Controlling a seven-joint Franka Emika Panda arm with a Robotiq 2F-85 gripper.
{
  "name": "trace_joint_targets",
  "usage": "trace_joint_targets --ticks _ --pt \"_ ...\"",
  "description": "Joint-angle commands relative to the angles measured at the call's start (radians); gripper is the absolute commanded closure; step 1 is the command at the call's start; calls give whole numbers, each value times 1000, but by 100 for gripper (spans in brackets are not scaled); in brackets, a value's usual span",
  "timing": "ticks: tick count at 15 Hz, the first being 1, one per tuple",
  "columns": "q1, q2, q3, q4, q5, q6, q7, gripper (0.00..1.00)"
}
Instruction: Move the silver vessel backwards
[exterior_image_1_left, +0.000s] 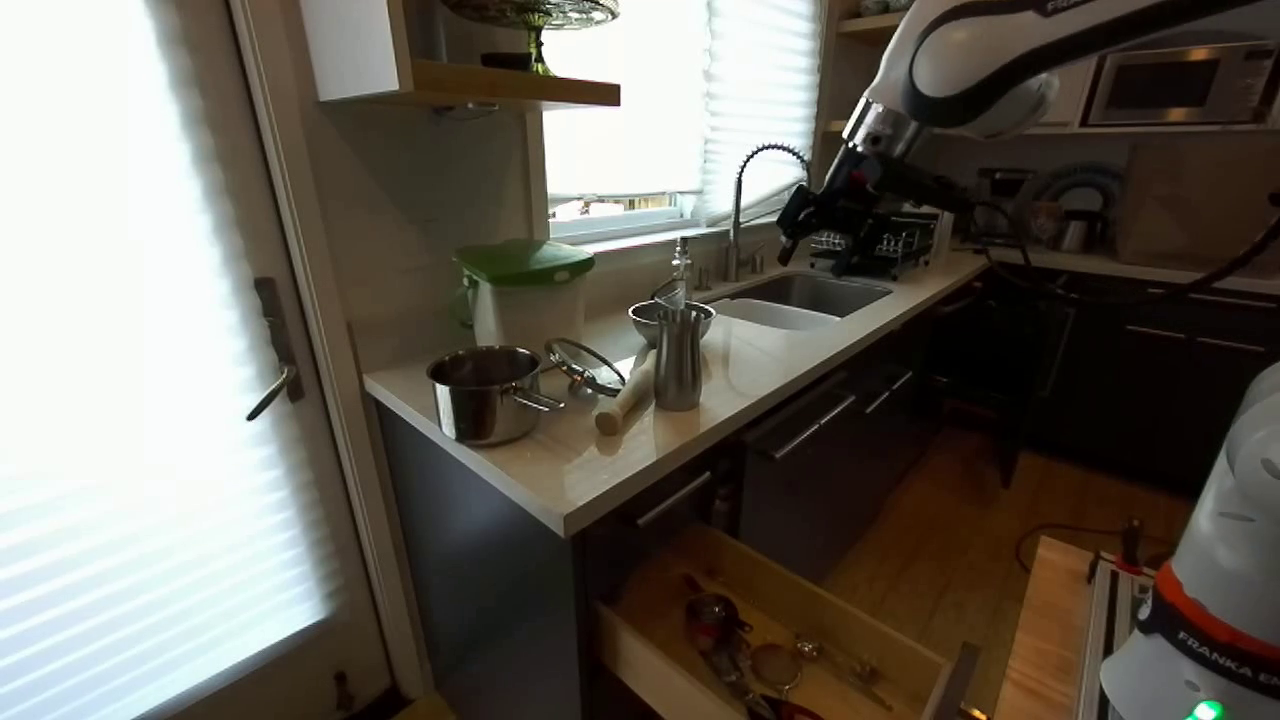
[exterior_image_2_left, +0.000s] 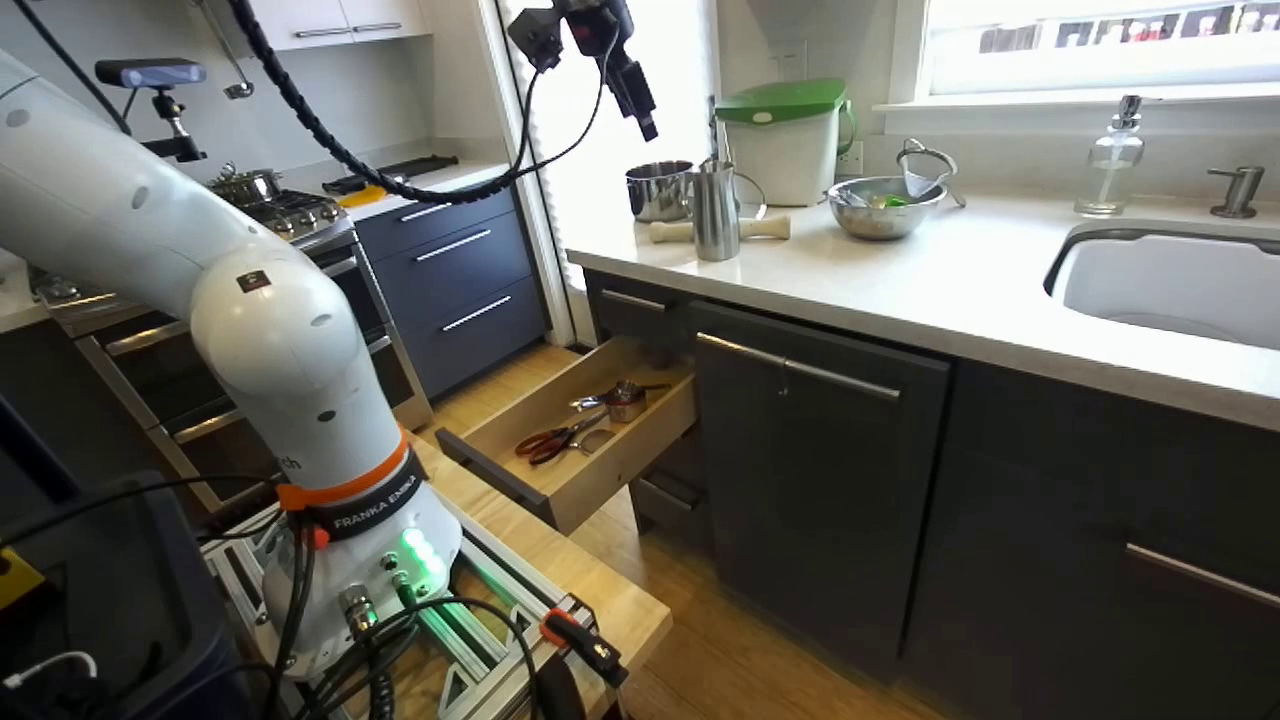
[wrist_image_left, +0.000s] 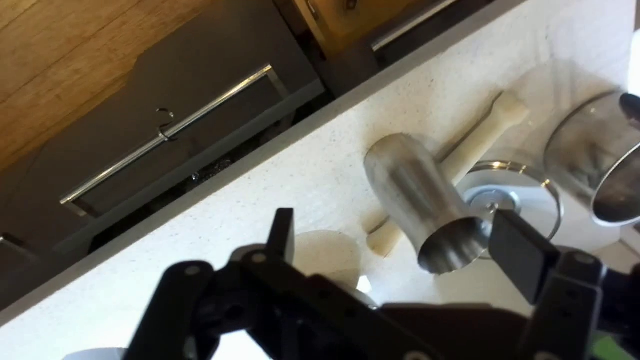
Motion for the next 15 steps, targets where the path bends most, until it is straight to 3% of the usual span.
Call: trace_joint_targets --ticks 1,2,3,9,11,15 --pt "-32 155 8 112 18 38 165 0" --pt "-33 175 4 136 29 36 208 0" --pt "-15 115 -9 77 3 35 135 0" --pt "-13 177 -12 138 8 36 199 0" --pt "-37 272 24 203 -6 19 381 0" --pt "-7 438 17 323 0 20 585 0"
